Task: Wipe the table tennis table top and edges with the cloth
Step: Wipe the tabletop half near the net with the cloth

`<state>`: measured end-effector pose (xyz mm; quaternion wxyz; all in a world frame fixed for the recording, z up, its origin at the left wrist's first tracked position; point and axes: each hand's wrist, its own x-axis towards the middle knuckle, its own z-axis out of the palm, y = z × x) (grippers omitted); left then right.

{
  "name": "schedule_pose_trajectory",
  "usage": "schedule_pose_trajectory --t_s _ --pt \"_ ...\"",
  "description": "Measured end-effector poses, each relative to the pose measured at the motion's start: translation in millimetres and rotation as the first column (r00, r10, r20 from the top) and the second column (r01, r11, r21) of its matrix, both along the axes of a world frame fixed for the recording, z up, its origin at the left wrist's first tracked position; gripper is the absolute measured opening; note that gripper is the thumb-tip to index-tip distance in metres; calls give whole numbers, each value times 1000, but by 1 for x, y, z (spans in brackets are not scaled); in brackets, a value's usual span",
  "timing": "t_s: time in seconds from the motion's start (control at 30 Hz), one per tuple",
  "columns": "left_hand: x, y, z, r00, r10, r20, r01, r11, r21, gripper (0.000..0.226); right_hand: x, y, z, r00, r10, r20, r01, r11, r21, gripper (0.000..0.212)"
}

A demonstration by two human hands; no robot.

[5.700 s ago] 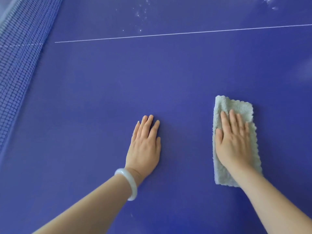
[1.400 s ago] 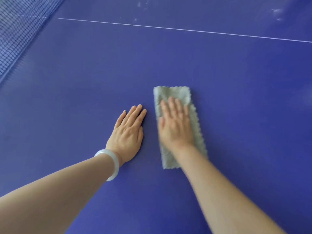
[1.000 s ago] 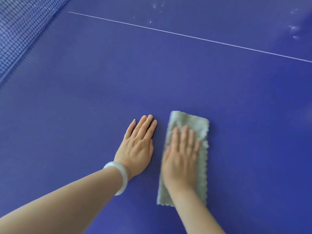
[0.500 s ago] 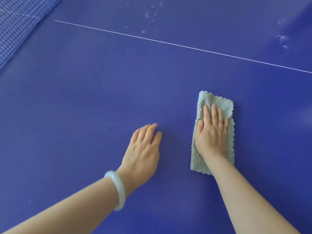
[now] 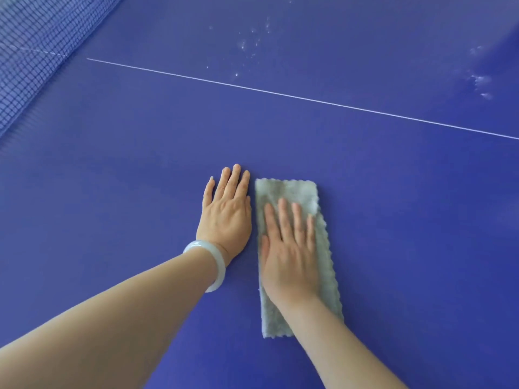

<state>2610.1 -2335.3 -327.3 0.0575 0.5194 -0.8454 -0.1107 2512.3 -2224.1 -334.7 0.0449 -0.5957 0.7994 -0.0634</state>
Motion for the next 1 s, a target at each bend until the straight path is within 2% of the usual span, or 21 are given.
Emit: schedule_pose_trajectory --t_s 0.1,0.17,0.23,0.33,0.4,0.47,0.63,0.7,0.77,0.83,0.9,0.93,1.0 --pt "-1 2 0 1000 17 -18 -17 1000 2 55 -21 -58 1 989 132 65 -133 991 12 55" --pt "-1 0 -2 1000 22 -11 -22 1000 -14 55 -57 -84 2 985 162 60 -165 985 46 55" --pt "-1 1 -4 1000 25 -12 -26 999 -20 55 -104 -87 3 998 56 33 -59 994 87 55" --pt "-1 1 -5 999 34 -35 -34 999 -16 56 -156 -45 9 978 -208 -16 209 971 114 57" --pt "-1 1 -5 998 38 -41 -39 999 -19 56 -146 -11 13 946 -323 -20 324 941 97 64" --pt "-1 2 -5 999 38 -33 -39 999 -18 56 -105 6 13 939 -345 -6 344 935 85 64" --pt "-1 1 -2 999 29 -35 -29 999 -22 55 -28 -64 7 1000 7 19 -7 1000 16 62" --pt "-1 1 0 998 38 -40 -39 999 -22 54 -35 -111 3 987 151 53 -153 987 46 58" --pt "-1 1 0 999 33 -30 -33 999 -25 55 -66 -143 3 974 225 41 -227 972 65 57" --pt "-2 2 -1 999 31 -24 -31 999 -26 56 -117 -153 2 991 133 -8 -132 989 71 55" --pt "-3 3 -3 999 29 -20 -30 999 -23 57 -168 -132 3 993 -116 -1 116 991 73 55" --pt "-3 3 -4 999 28 -21 -28 999 -22 57 -183 -115 5 971 -238 24 236 969 74 55" --pt "-4 2 -5 999 30 -21 -30 999 -28 57 -178 -79 6 925 -378 26 377 925 41 55"
